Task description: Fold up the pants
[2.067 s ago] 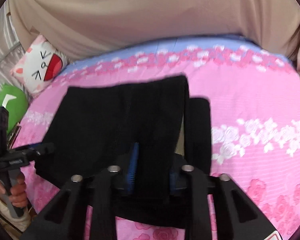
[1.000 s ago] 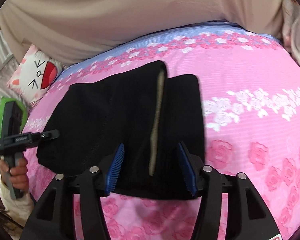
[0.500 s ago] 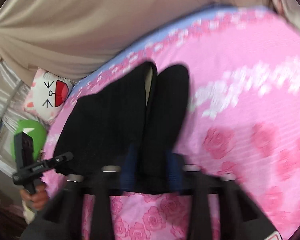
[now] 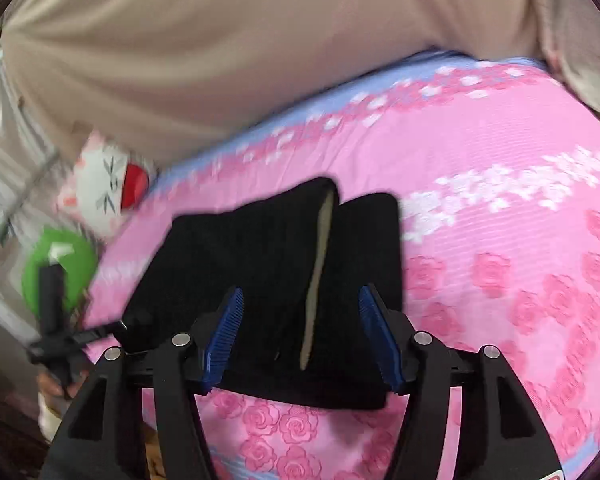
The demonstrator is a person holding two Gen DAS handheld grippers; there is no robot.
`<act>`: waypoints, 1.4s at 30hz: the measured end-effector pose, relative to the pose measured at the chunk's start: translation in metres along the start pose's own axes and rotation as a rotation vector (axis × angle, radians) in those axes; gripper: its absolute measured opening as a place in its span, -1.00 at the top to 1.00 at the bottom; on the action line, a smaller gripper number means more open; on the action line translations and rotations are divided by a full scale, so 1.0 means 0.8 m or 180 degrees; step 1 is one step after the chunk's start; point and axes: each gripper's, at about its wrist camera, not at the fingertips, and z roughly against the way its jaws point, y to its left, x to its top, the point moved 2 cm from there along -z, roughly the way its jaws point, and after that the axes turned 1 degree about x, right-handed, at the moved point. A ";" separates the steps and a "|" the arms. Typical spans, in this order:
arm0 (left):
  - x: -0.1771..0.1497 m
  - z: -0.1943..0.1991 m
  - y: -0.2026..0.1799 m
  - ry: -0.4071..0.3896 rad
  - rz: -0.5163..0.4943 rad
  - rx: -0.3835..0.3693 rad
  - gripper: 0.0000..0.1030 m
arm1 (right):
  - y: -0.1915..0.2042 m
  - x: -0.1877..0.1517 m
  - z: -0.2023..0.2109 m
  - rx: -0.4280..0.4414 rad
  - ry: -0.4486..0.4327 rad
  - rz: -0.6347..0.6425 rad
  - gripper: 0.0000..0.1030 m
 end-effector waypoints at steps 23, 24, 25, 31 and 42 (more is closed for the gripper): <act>-0.026 -0.028 -0.017 0.0048 0.0075 0.0110 -0.79 | 0.026 0.009 0.017 -0.0347 -0.0357 0.0523 0.51; -0.027 -0.031 -0.016 0.0064 0.0110 0.0084 -0.80 | 0.039 0.017 0.011 -0.0273 -0.0369 0.0628 0.51; -0.027 -0.032 -0.015 0.0074 0.0139 0.0073 -0.81 | 0.048 0.022 0.002 -0.0242 -0.0325 0.0687 0.51; -0.030 -0.033 -0.014 0.0071 0.0121 0.0053 -0.83 | 0.026 0.047 -0.071 -0.0734 -0.0019 0.0703 0.81; -0.031 -0.035 -0.018 0.0027 0.0072 0.0134 -0.89 | 0.074 0.032 -0.054 -0.0212 -0.0092 0.0881 0.57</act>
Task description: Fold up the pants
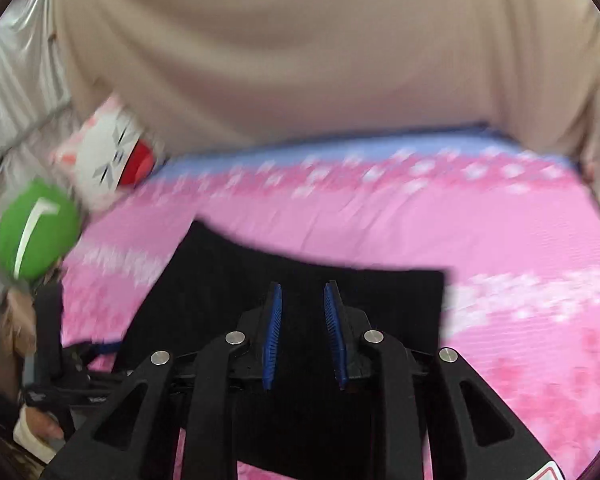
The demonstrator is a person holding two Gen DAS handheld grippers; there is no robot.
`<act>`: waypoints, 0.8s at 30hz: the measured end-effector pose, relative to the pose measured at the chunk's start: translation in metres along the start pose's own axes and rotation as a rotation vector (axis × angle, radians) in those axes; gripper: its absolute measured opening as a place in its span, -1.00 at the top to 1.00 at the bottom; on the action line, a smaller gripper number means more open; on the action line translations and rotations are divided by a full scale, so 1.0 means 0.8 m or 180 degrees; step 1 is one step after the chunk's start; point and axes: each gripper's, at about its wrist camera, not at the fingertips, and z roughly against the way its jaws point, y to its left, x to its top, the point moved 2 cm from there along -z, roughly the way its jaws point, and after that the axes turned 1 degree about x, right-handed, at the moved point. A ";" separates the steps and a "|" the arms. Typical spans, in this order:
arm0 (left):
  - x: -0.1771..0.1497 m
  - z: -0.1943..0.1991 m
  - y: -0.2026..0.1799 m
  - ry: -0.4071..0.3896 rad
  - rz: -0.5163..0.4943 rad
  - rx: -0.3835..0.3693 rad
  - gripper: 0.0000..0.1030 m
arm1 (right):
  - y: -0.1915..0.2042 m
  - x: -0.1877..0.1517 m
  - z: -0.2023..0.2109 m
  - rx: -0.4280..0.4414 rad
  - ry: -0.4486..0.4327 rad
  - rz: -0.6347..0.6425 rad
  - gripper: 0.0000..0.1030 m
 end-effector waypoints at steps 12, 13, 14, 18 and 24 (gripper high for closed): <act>0.002 -0.002 0.001 0.0030 0.0017 0.0010 -0.91 | 0.046 0.013 -0.072 -0.0050 0.0288 0.0200 0.75; 0.003 -0.002 0.000 0.0034 0.0018 0.0009 -0.91 | 0.041 0.016 -0.100 -0.0287 0.0421 0.0199 0.87; 0.002 -0.002 0.001 0.0035 0.0038 -0.0004 -0.91 | 0.036 0.020 -0.114 -0.0442 0.0451 0.0172 0.87; 0.005 -0.002 0.002 0.0069 0.0043 -0.0008 -0.91 | 0.037 0.035 -0.083 -0.0283 0.0161 -0.0033 0.82; 0.010 -0.006 0.000 0.0079 0.0060 -0.0053 -0.91 | -0.025 0.012 -0.059 -0.0669 0.0155 -0.0329 0.89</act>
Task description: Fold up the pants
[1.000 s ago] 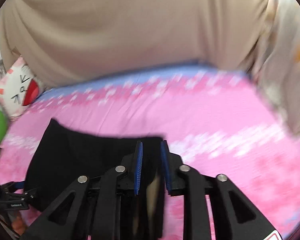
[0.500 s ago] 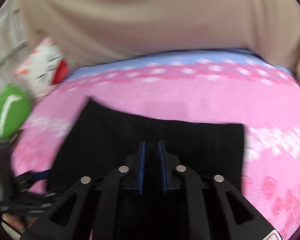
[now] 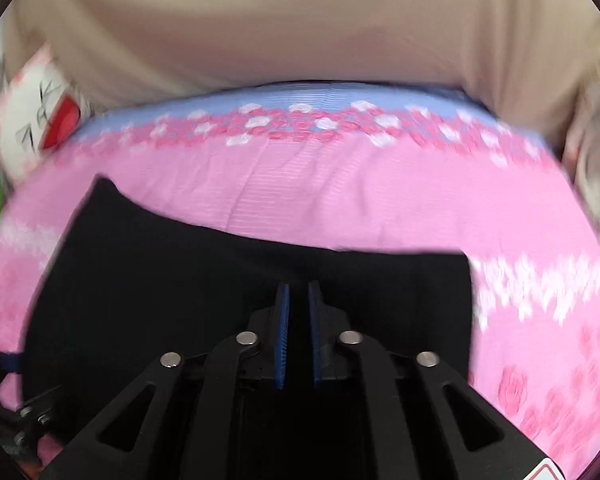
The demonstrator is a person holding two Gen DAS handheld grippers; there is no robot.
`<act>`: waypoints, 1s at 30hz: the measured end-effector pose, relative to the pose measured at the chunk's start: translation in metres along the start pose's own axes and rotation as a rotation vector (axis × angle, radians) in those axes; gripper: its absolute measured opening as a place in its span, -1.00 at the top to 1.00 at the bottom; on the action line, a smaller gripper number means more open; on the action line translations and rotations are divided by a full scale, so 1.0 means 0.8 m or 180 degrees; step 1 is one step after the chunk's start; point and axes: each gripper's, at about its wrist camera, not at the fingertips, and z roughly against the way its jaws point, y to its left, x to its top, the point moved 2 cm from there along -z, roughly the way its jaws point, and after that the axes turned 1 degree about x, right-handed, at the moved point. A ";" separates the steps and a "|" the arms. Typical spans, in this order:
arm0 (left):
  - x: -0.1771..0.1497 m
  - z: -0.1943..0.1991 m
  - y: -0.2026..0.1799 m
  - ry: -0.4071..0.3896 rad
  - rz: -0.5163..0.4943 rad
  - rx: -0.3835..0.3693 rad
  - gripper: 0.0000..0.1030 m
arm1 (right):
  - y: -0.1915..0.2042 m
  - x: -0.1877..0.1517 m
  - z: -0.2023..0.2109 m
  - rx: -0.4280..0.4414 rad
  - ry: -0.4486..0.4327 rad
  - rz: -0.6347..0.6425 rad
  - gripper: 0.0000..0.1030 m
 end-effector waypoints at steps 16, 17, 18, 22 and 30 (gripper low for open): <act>0.002 0.003 -0.020 0.0011 -0.0011 0.0140 -0.91 | -0.046 -0.088 0.069 -0.0106 -0.0048 0.0140 0.48; 0.002 0.003 -0.022 0.0015 -0.0012 0.0141 -0.91 | -0.049 -0.092 0.072 -0.0064 -0.0122 0.0096 0.48; 0.000 0.004 -0.024 0.0021 -0.0036 0.0165 -0.91 | -0.049 -0.093 0.078 -0.0086 -0.0102 0.0056 0.48; -0.003 0.019 -0.031 -0.0085 -0.0111 0.0287 -0.90 | -0.032 -0.079 0.117 0.0210 -0.0214 0.0034 0.42; 0.031 0.018 -0.043 -0.0295 -0.0222 0.0526 -0.90 | -0.027 0.003 0.061 0.0364 -0.0174 0.0147 0.72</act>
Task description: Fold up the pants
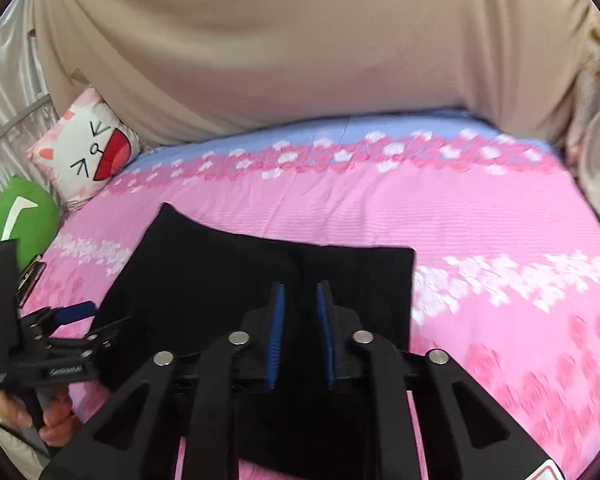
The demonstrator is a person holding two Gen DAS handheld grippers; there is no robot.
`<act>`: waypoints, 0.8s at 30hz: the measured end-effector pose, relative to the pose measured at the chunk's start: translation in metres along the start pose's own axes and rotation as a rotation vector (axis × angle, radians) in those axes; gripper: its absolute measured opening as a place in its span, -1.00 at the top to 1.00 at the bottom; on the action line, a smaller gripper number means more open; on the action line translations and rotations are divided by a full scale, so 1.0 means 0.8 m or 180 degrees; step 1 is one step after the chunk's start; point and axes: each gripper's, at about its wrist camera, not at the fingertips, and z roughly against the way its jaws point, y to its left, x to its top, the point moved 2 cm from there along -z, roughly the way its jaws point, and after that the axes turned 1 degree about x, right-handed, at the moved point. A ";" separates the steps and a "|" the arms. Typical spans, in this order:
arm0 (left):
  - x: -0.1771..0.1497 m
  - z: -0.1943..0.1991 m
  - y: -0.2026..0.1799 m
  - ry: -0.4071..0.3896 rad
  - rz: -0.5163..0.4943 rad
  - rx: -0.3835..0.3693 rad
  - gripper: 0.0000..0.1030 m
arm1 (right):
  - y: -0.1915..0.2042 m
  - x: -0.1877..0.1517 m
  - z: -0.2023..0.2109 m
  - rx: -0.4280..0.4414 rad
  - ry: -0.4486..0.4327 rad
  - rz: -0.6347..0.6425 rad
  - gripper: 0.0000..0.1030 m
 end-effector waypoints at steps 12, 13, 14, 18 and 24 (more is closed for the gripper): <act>0.005 -0.021 0.012 0.0121 0.0070 -0.0112 -0.91 | -0.005 -0.020 -0.007 -0.0276 -0.0004 -0.0016 0.81; 0.003 -0.019 0.011 0.0112 0.0065 -0.0090 -0.91 | -0.006 -0.036 -0.022 -0.0313 0.0162 0.0005 0.84; 0.002 -0.017 0.008 0.0098 0.0061 -0.0056 -0.91 | -0.009 -0.045 -0.031 -0.0354 0.0219 0.0017 0.85; -0.003 -0.006 -0.002 0.0023 -0.0067 0.0079 -0.91 | -0.001 -0.044 0.015 -0.0201 0.0003 -0.0145 0.79; -0.014 0.018 -0.005 -0.0033 -0.0175 0.0142 -0.91 | -0.001 -0.073 0.054 -0.0352 0.0007 -0.0151 0.39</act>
